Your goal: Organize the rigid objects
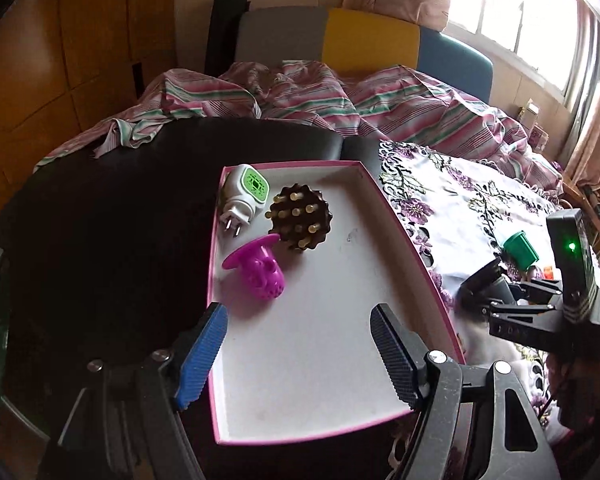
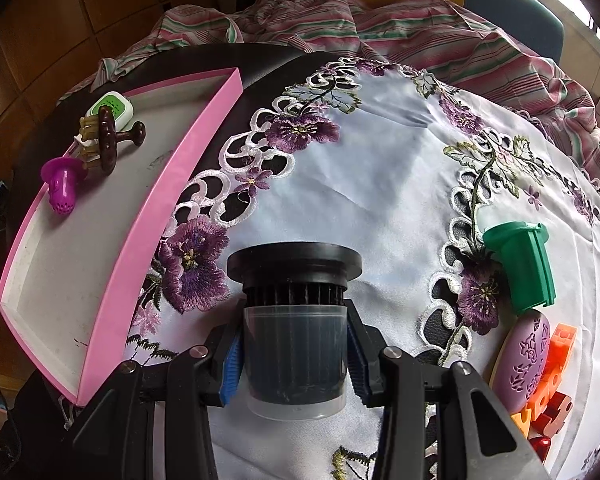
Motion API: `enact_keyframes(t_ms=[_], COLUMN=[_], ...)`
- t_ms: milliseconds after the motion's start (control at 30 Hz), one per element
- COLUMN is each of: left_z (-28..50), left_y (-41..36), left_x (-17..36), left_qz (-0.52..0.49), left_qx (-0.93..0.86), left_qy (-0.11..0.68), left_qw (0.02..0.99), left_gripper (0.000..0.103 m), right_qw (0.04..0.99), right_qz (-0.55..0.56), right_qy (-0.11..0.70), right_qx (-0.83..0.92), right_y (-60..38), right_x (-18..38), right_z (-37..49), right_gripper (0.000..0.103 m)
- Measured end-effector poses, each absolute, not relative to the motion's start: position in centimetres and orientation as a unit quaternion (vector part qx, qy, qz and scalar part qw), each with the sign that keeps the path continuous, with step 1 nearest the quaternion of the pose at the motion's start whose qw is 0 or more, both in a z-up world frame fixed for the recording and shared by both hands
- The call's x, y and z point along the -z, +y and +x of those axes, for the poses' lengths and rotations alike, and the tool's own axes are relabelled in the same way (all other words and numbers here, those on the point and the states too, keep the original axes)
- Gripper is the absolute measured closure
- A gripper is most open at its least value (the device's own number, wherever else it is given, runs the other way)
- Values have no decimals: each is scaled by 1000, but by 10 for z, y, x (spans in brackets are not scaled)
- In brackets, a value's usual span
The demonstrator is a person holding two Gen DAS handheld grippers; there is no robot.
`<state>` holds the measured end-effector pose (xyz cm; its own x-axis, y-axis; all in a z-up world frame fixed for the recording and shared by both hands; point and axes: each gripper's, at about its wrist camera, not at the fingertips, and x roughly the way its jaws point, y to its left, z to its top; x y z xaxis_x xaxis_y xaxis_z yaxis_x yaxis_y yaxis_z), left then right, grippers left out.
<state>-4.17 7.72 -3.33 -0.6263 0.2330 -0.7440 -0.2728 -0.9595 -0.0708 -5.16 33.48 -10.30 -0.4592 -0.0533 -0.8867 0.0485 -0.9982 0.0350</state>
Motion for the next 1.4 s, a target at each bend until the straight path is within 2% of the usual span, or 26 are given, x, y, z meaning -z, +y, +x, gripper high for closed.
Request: enact_keyframes(t_ms=[733,900,1167,1400], left_z=[-35,-34,-34,-36], left_y=[51,41,29,20], left_x=[42,44,48,50], left_qz=[-424,-424,-426,-427], left_qx=[-898,-898,-897,-897], left_qy=[-1,-4,-20,-30], left_qw=[122,117,113,111], left_gripper=[28,29,29,29], right_qw=[26,14,64,94], right_qz=[514,502,454,453], right_qy=[-11,-33,-28,-8], right_qx=[857,864,888,887], right_y=[336,337,288,238], right_x=[101,83,33,32], right_z=[-50,-54,-80,-126], right_gripper=[60,60,60,60])
